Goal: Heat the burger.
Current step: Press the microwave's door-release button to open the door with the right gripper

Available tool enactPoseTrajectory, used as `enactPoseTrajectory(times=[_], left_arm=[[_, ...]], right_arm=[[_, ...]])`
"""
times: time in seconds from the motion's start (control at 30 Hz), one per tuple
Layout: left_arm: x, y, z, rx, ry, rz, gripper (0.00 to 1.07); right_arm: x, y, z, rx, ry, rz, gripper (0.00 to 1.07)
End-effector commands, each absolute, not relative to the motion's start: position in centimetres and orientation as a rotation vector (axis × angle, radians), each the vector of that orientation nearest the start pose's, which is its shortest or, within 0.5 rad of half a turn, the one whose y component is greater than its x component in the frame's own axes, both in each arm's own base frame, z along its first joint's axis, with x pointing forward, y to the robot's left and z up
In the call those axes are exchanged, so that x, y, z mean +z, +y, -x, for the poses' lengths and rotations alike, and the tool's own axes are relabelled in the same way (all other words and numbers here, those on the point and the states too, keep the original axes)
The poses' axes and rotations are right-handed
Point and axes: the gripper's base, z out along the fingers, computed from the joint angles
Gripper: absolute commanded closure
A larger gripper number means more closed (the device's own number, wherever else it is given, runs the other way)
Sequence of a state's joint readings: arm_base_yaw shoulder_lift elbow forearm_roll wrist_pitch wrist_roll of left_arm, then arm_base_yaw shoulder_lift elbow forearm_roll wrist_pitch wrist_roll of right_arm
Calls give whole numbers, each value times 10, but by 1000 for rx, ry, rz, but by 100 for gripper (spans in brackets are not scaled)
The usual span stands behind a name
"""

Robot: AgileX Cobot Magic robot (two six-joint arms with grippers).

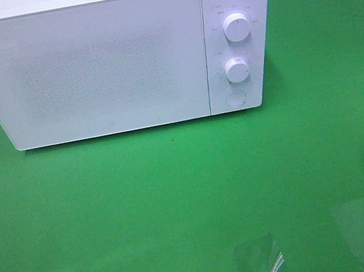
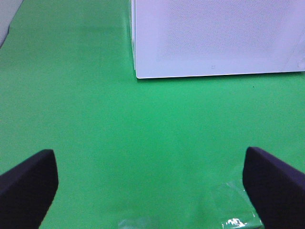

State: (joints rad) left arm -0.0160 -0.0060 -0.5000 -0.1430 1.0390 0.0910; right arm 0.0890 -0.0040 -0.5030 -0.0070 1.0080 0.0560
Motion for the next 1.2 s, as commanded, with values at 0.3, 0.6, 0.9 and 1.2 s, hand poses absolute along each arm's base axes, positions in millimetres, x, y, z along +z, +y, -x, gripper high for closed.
enactPoseTrajectory(times=[0.3, 0.6, 0.9, 1.2], left_arm=[[279, -11, 7, -133, 1999, -109, 9], [279, -11, 7, -133, 1999, -109, 9], [279, -11, 7, -133, 1999, -109, 9], [279, -11, 7, -133, 1999, -109, 9]], right_arm=[[285, -2, 7, 80, 1954, 27, 32], [303, 1, 0, 120, 1875, 29, 32], [316, 4, -35, 111, 1839, 27, 32], [314, 7, -78, 106, 1874, 28, 32]])
